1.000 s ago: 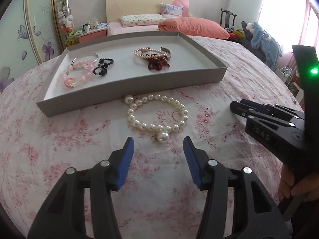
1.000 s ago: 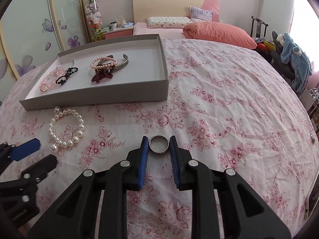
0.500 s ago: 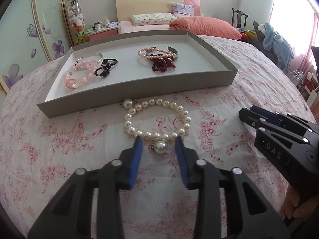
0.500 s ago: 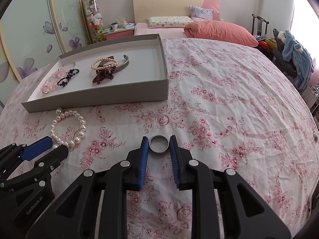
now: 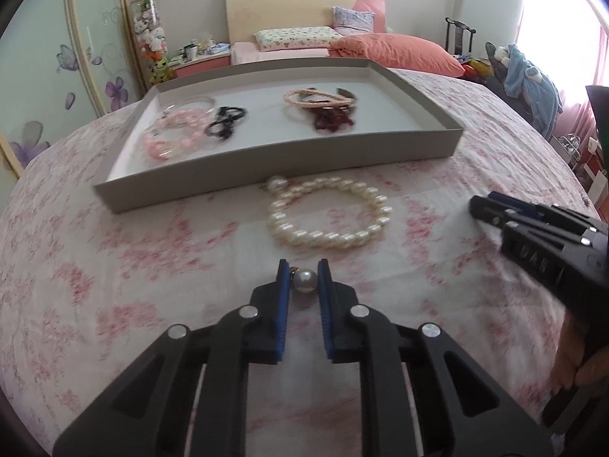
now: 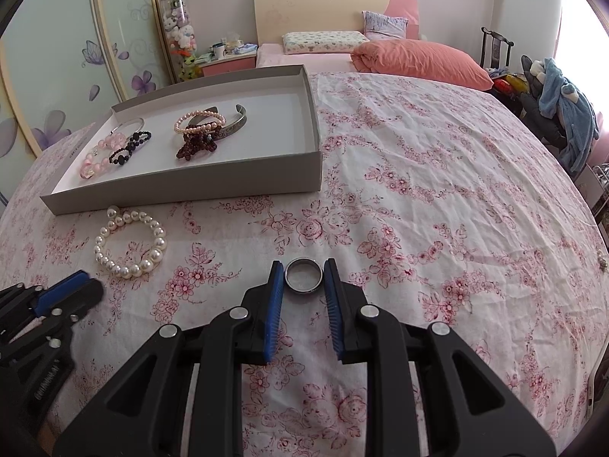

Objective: Organize jewelry
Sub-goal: 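Grasp a pearl earring beside the white pearl bracelet with the left tool while the right holds the ring, then carry the ring and pearl earring into the tray and open both tools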

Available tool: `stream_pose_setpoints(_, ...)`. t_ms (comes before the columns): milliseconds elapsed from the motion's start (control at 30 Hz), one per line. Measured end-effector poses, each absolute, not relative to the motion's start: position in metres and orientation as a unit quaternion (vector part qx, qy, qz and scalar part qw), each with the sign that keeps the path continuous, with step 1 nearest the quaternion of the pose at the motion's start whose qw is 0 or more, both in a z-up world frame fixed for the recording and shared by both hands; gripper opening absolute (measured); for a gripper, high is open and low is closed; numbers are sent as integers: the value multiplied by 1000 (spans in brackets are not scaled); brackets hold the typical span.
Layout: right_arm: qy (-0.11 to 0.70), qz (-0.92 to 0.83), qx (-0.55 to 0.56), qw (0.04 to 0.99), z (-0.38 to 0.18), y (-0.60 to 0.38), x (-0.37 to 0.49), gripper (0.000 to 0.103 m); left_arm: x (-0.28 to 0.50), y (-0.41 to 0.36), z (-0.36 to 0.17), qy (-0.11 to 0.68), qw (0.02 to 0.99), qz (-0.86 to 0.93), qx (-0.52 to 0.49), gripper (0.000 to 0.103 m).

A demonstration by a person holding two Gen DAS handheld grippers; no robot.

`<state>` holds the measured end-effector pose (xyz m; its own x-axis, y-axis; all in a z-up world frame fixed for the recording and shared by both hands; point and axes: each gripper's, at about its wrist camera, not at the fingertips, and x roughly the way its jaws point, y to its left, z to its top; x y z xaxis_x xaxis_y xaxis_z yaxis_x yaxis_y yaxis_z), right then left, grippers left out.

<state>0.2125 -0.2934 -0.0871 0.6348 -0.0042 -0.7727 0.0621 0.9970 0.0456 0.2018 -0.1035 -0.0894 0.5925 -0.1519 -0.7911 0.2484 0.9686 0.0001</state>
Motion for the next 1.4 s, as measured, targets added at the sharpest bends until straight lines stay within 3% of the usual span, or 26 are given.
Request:
stream_pose_setpoints(367, 427, 28, 1, 904, -86, -265, 208, 23, 203, -37, -88, 431, 896, -97, 40, 16)
stream_pose_setpoints(933, 423, 36, 6, 905, -84, -262, 208, 23, 204, -25, -86, 432, 898, -82, 27, 15)
stream_pose_setpoints(1400, 327, 48, 3, 944, -39, -245, 185, 23, 183, -9, -41, 354, 934, -38, 10, 15)
